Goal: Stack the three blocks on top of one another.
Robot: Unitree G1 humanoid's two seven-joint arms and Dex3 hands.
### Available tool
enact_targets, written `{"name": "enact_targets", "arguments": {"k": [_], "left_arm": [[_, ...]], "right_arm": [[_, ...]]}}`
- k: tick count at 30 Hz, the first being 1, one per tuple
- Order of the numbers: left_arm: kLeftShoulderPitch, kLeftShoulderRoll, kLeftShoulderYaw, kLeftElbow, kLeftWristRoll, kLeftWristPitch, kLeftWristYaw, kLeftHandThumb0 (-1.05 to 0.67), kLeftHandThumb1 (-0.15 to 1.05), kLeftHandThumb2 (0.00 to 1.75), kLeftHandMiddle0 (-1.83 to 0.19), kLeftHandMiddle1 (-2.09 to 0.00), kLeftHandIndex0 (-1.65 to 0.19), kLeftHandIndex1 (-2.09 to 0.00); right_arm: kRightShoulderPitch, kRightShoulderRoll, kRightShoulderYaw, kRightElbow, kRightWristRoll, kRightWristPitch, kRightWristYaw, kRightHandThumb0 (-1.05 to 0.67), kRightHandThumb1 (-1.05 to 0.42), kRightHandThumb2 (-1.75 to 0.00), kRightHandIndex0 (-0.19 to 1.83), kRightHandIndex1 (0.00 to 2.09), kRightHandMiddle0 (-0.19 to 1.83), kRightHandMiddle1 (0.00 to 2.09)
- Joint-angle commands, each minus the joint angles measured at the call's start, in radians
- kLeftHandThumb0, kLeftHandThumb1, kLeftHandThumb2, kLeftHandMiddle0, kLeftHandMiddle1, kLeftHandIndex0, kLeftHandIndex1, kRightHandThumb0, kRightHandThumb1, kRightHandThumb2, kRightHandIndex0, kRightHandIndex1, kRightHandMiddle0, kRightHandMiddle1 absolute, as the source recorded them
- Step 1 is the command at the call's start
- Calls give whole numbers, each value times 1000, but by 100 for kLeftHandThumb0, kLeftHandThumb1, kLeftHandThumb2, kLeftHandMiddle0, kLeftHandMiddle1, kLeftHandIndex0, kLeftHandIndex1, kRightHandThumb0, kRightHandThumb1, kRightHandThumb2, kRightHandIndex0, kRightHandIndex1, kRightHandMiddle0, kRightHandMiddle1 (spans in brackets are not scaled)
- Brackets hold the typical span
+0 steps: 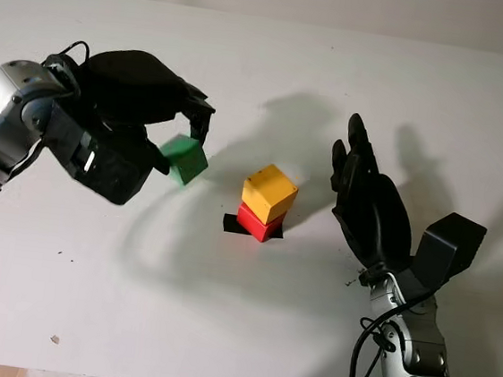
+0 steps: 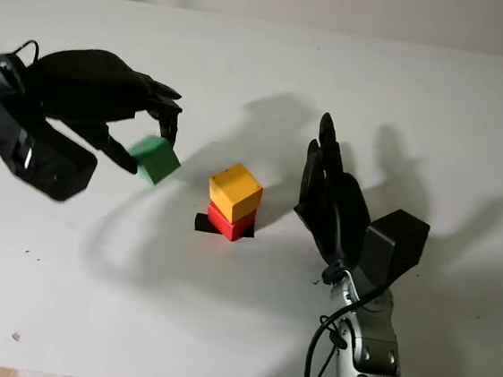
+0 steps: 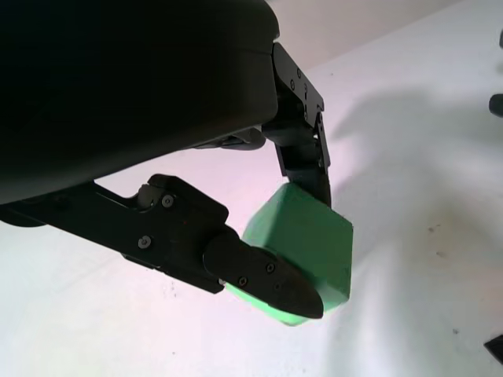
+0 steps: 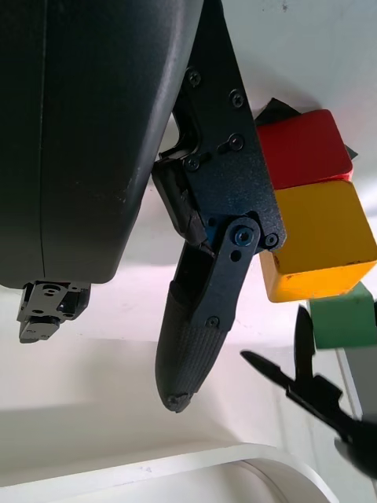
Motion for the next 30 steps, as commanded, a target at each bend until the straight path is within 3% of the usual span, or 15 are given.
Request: {"name": "enact_targets", "arguments": {"k": [1,4,8,14,18,22,30], "left_arm": [[-73,-15,5,-22,-38,37,-65,-44,103,6,-27,-5,-50,-98],[-119,-59,25,-29,-141,131,-164,-40,104,7,-26,-5,-41,-119],[-122,-106,65,-43,-259,223,-195,-41,105,9,-27,-6,-36,-138],[-82,-146,110,-117,-342,385,-172,-49,104,7,-31,-7,-39,-126],[-42,-160,149,-169,-397,467,-144,-51,105,7,-27,-5,-39,-132],[-11,-178,181,-206,-446,506,-110,-51,105,7,-26,-4,-39,-139],[-21,-181,141,-212,-422,425,-106,-50,105,12,-23,-4,-37,-148]], "right_arm": [[10,7,6,-5,-9,2,-14,-75,-105,-72,-19,0,-19,0],[11,16,14,-6,-13,11,-28,-75,-105,-71,-19,0,-19,0],[8,22,28,-4,-26,14,-41,-76,-105,-72,-19,0,-19,0],[5,22,31,39,-33,-47,-32,-77,-105,-72,-19,0,-19,0],[8,18,29,49,-35,-52,-31,-77,-105,-70,-19,0,-19,0],[8,23,31,43,-44,-28,-47,-77,-105,-69,-19,0,-19,0],[13,28,41,35,-53,-21,-62,-76,-105,-68,-19,0,-19,0]]}}
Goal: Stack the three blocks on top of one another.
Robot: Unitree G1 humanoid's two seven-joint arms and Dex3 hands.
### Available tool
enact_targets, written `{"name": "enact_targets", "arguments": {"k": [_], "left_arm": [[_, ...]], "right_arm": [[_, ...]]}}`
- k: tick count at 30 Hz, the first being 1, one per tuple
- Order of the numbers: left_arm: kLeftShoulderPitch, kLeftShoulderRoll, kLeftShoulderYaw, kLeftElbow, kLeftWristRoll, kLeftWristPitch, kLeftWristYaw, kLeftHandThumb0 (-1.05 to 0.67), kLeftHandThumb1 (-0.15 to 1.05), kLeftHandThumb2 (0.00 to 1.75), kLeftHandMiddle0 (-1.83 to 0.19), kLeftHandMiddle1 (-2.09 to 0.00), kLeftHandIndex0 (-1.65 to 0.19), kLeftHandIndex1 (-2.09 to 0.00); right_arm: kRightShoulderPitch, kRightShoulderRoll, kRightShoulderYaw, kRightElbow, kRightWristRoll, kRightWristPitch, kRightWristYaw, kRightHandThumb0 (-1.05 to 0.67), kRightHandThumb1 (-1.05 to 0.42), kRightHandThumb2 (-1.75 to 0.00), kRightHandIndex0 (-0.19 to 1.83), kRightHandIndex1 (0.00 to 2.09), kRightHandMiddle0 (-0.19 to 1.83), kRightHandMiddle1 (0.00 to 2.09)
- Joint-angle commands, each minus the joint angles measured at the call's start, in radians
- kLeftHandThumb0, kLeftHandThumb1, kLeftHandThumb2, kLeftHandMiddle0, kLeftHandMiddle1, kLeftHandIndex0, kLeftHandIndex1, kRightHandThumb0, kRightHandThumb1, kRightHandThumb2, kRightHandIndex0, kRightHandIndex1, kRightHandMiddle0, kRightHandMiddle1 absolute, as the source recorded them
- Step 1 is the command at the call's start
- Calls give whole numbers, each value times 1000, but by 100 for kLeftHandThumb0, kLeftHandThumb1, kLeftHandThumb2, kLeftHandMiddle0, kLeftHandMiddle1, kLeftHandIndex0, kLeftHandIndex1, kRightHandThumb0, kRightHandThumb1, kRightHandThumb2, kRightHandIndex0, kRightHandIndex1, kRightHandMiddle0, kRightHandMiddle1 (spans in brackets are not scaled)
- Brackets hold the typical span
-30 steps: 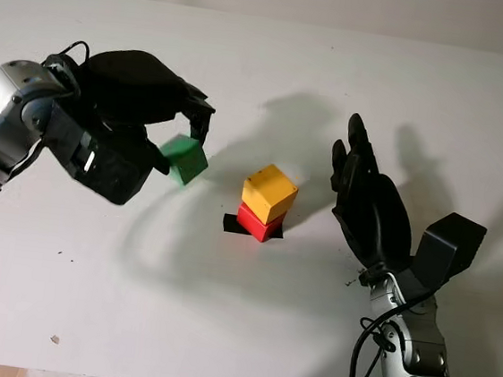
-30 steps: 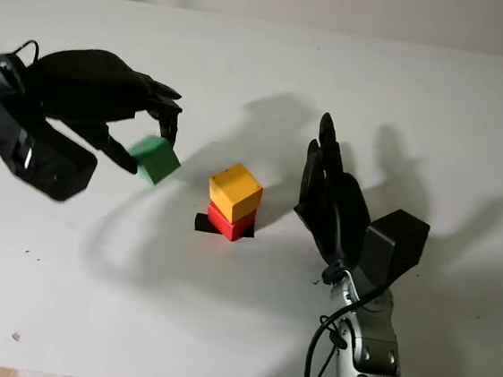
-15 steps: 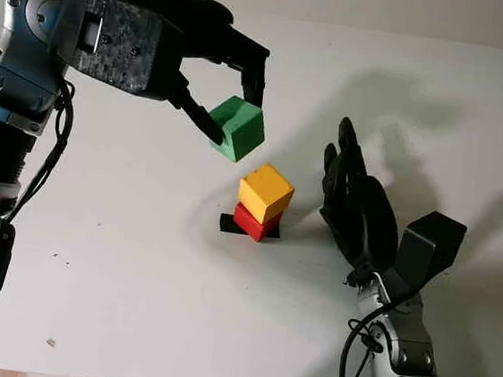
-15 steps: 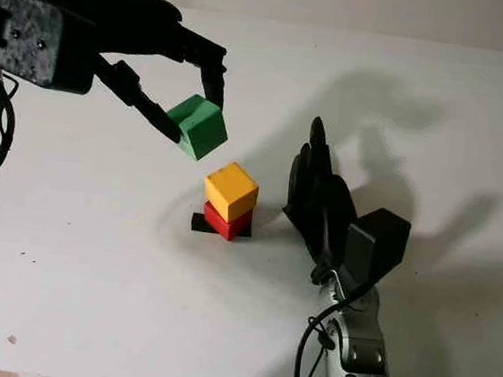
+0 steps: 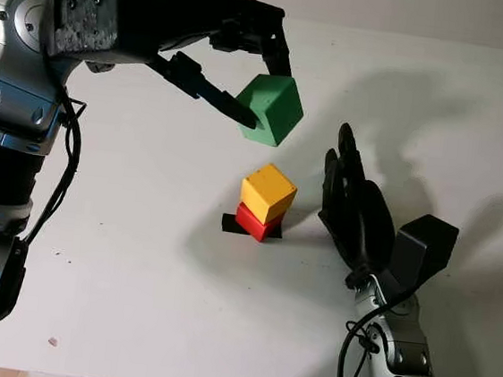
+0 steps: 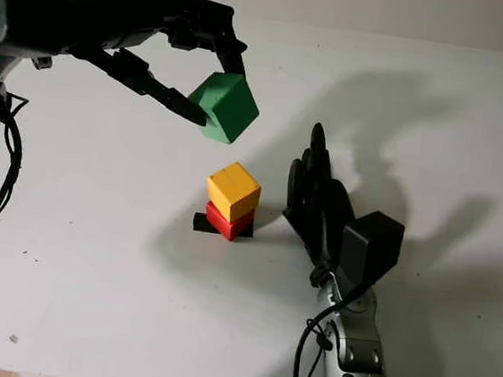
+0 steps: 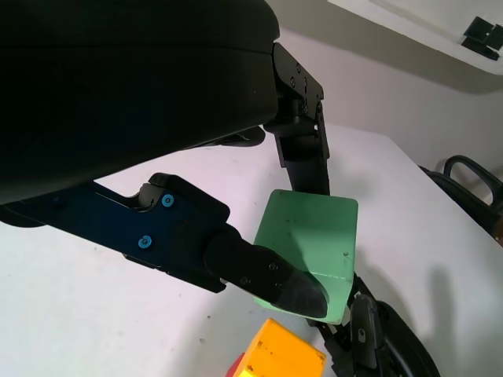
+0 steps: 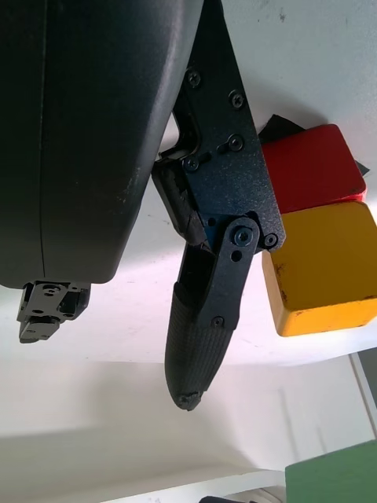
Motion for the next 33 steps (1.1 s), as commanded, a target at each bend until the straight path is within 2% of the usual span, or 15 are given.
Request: {"name": "enact_targets", "arguments": {"k": [1,6,16,25,33], "left_arm": [[-30,1,-20,-4,11,-28,-14,-49,105,12,-22,-4,-36,-150],[-60,-5,-68,14,56,-90,-39,-49,105,12,-21,-4,-34,-145],[-100,-38,-127,45,105,-135,-75,-47,105,8,-23,-6,-33,-150],[-97,-56,-140,41,122,-116,-96,-45,105,14,-22,-5,-23,-158],[-80,-54,-137,74,118,-147,-95,-47,105,16,-22,-5,-21,-159]], "right_arm": [[13,0,3,-17,-4,4,-1,-76,-105,-68,-19,0,-19,0],[14,9,4,-14,-5,-7,-8,-77,-105,-68,-19,0,-19,0],[23,25,11,-21,-12,-16,-22,-77,-105,-70,-19,0,-19,0],[30,31,10,-25,-10,-16,-19,-76,-105,-70,-19,0,-19,0],[28,33,3,-14,-3,-30,-15,-76,-105,-70,-19,0,-19,0]]}}
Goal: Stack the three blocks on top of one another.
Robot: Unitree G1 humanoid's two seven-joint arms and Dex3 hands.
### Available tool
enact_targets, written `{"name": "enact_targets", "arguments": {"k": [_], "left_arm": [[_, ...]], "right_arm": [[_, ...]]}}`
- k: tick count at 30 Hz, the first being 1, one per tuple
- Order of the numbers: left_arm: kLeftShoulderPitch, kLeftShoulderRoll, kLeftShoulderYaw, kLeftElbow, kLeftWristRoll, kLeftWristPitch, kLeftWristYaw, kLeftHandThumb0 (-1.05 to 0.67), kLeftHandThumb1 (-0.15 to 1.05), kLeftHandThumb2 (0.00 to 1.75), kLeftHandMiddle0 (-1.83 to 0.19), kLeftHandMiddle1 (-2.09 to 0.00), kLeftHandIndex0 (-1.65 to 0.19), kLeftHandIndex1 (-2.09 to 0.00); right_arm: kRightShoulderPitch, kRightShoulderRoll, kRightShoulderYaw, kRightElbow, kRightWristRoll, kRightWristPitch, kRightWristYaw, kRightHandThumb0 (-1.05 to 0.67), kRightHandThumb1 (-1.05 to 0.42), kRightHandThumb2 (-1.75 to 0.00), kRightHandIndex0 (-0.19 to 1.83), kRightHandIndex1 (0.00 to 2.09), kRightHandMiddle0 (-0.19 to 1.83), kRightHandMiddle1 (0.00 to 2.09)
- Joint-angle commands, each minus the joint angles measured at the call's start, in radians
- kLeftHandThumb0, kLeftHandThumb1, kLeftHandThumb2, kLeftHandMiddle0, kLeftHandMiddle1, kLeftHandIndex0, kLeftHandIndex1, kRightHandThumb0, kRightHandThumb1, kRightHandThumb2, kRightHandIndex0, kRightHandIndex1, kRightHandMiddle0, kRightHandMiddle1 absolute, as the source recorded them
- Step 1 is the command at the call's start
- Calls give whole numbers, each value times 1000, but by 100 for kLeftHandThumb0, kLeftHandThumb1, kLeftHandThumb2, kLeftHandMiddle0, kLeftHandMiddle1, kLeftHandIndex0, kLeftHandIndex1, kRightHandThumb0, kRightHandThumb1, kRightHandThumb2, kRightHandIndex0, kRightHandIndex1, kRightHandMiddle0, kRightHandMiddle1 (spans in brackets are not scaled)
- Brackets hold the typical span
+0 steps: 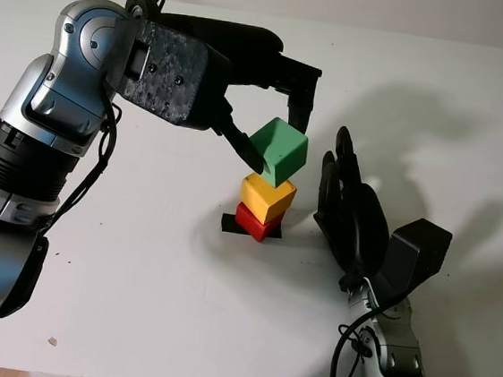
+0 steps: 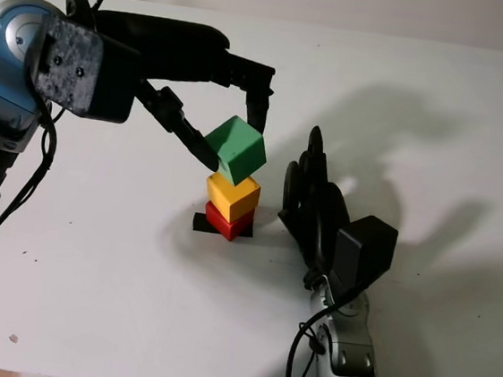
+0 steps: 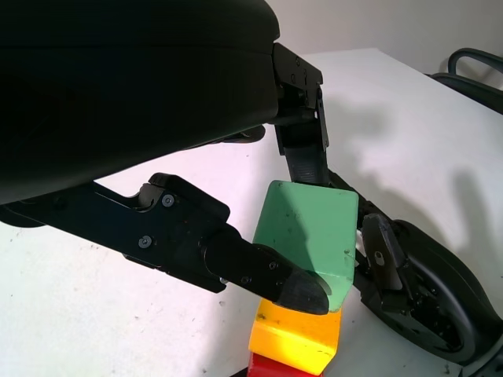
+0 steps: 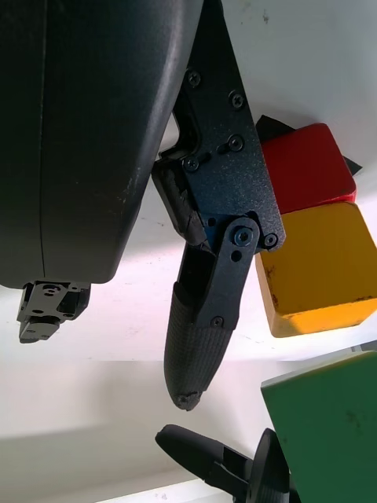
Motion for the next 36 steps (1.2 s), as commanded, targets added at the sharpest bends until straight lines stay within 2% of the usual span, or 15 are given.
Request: {"name": "enact_targets", "arguments": {"k": [1,12,21,25,33,36], "left_arm": [[-13,-5,-1,-3,-2,-13,-1,-47,105,15,-22,-5,-21,-159],[6,2,-3,10,-5,-27,-12,-46,105,14,-21,-5,-21,-166],[10,1,-12,5,2,-11,-34,-43,105,16,-19,-5,-17,-157],[13,2,-21,-3,10,3,-39,-42,105,14,-19,-5,-22,-148],[20,-3,-26,-8,7,15,-39,-42,105,12,-18,-5,-24,-151],[24,-6,-22,-3,-2,1,-36,-42,105,12,-19,-5,-23,-144]], "right_arm": [[8,2,-5,-9,6,-14,3,-76,-105,-70,-19,0,-19,0],[13,0,-2,-20,1,-5,-4,-76,-105,-70,-19,0,-19,0],[19,1,-1,-20,1,-15,-5,-75,-105,-70,-19,0,-19,0],[20,-1,-1,-30,2,5,-7,-76,-105,-69,-19,0,-19,0],[26,-4,-1,-45,2,15,-6,-76,-105,-70,-19,0,-19,0],[27,-4,-2,-46,2,16,-6,-75,-105,-70,-19,0,-19,0]]}}
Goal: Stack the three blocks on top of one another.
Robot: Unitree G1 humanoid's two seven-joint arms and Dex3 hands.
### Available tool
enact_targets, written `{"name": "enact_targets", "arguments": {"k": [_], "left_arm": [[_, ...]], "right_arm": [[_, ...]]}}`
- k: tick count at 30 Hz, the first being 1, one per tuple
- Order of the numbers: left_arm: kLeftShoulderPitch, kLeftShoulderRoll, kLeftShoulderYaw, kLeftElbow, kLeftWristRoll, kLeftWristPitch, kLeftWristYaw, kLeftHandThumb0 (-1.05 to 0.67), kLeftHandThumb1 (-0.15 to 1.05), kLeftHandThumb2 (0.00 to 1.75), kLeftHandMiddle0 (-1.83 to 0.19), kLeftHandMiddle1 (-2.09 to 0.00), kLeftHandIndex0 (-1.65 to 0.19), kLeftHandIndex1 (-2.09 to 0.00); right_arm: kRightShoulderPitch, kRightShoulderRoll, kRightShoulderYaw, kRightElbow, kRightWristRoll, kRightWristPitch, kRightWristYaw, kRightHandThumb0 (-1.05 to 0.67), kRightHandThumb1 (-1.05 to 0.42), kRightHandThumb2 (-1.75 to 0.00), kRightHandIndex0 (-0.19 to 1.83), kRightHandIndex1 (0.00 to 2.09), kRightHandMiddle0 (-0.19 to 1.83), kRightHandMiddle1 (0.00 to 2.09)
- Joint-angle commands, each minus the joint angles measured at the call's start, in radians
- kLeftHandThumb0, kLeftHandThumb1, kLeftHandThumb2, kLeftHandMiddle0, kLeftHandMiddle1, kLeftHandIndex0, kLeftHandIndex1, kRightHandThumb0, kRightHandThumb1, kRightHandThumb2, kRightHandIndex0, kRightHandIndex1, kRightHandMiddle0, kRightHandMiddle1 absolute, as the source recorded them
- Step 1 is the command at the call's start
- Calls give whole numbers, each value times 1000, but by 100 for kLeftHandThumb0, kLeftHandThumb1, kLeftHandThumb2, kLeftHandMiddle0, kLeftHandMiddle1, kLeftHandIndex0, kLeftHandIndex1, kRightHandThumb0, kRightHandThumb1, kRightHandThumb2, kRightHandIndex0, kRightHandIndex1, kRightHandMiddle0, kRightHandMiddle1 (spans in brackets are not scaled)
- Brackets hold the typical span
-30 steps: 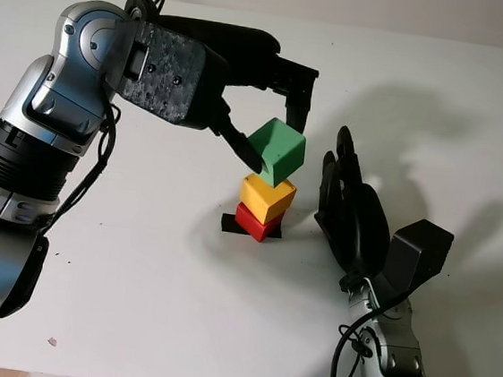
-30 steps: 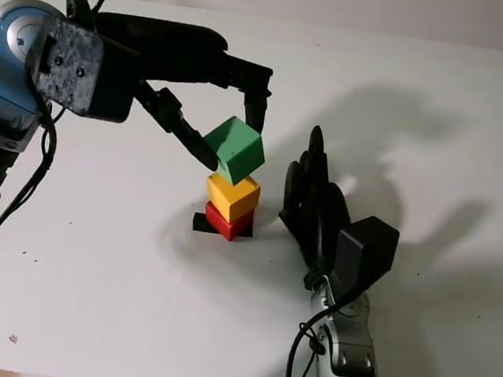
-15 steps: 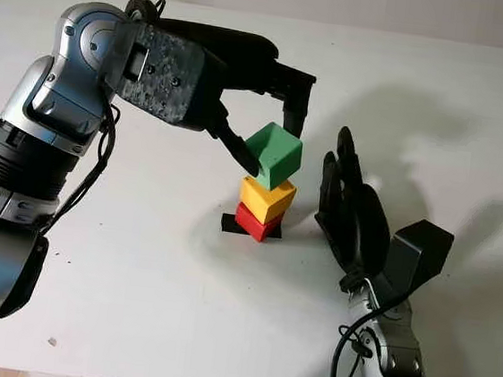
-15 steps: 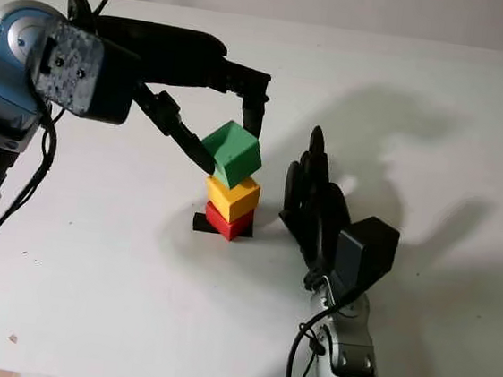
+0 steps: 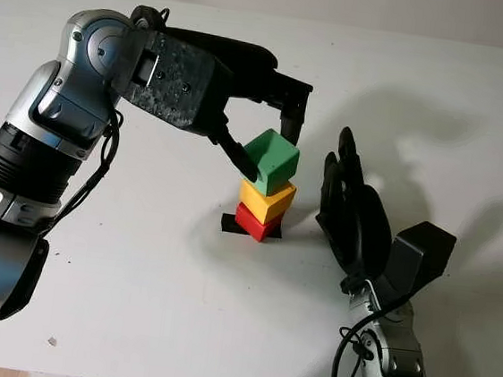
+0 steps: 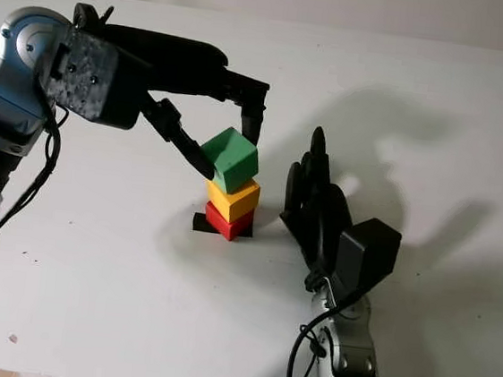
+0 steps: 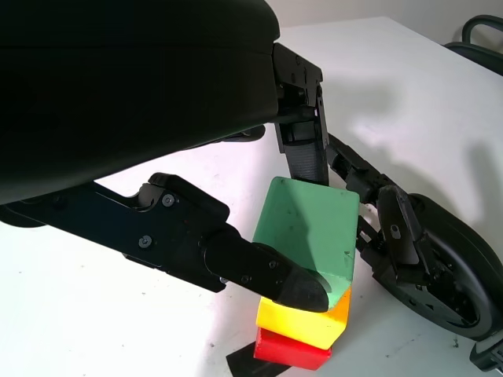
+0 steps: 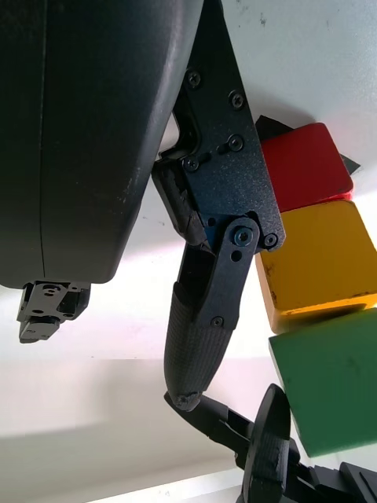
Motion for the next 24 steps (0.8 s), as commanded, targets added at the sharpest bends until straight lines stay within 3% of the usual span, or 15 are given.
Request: {"name": "enact_targets", "arguments": {"k": [1,8,9,13,24], "left_arm": [[12,-6,1,-6,-4,-11,0,-42,105,12,-20,-6,-23,-143],[11,-9,-4,-20,0,54,-6,-50,104,7,-10,-2,-21,-122],[11,-9,-5,-22,0,60,-7,-54,104,6,-6,-3,-17,-108],[14,-11,-1,-22,-8,63,-4,-59,102,5,-2,-5,-15,-84],[30,-7,2,-43,-17,85,-4,-65,99,5,-1,-5,-12,-66]], "right_arm": [[13,-6,-1,-18,-5,7,-3,-75,-105,-70,-19,0,-19,0],[12,-9,-2,-14,-8,6,1,-75,-105,-70,-19,0,-19,0],[11,-8,-2,-12,-10,5,-1,-75,-105,-70,-19,0,-19,0],[6,-8,-4,-4,-8,-2,3,-76,-105,-70,-19,0,-19,0],[7,-13,-7,9,-6,-21,24,-74,-105,-73,-19,0,-19,0]]}}
